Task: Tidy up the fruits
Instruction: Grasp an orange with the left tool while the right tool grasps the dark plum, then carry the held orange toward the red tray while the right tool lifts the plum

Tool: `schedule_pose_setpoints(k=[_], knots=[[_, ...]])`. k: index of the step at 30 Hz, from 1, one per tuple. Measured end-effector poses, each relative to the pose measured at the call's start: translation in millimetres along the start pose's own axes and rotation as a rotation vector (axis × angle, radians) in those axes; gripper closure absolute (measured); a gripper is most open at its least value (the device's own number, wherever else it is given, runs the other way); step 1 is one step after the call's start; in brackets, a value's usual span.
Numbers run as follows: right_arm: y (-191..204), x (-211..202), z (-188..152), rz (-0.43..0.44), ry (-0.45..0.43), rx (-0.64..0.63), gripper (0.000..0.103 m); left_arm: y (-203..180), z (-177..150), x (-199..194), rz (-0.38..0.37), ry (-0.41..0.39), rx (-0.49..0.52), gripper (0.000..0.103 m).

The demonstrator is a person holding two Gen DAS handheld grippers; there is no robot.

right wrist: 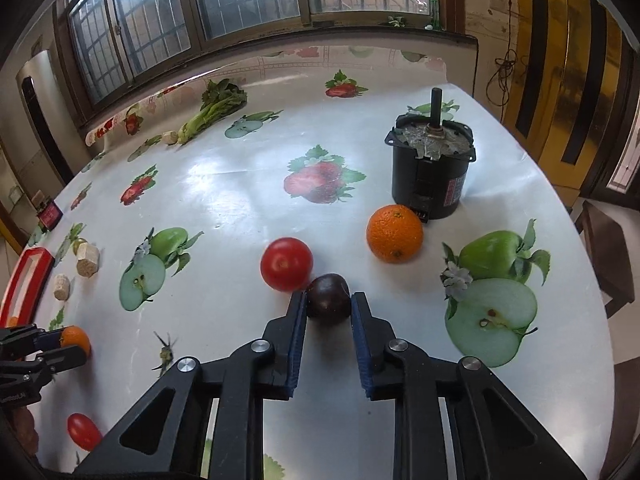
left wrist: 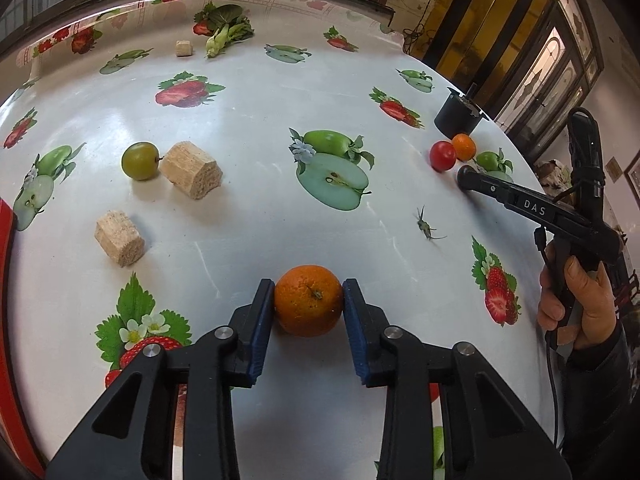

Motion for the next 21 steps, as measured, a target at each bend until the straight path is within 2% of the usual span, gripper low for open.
schedule_pose_setpoints(k=[10,12,15,21], knots=[[1,6,5,0.028,0.01,0.03,0.073,11,-12,-12,-0.014,-0.002,-0.033,0.072],[2,12,6,0.042,0.023,0.033,0.076,14,-14,-16,-0.017,-0.009,-0.04,0.072],[11,10,3,-0.007,0.02,0.009,0.078,18,-18,-26,-0.019,-0.026,-0.046,0.072],[54,-17,-16,0.081,0.0,-0.043,0.078,30,-31,-48,-0.021,-0.06,-0.074,0.072]])
Point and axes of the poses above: each gripper's, at about its wrist camera, not at the fingertips, and x roughly the way its jaws point, y to its left, z to its top, the point moved 3 cm from there along x, roughly the way its jaws point, and after that the axes turned 9 degrees about y, right-handed, at the moved point
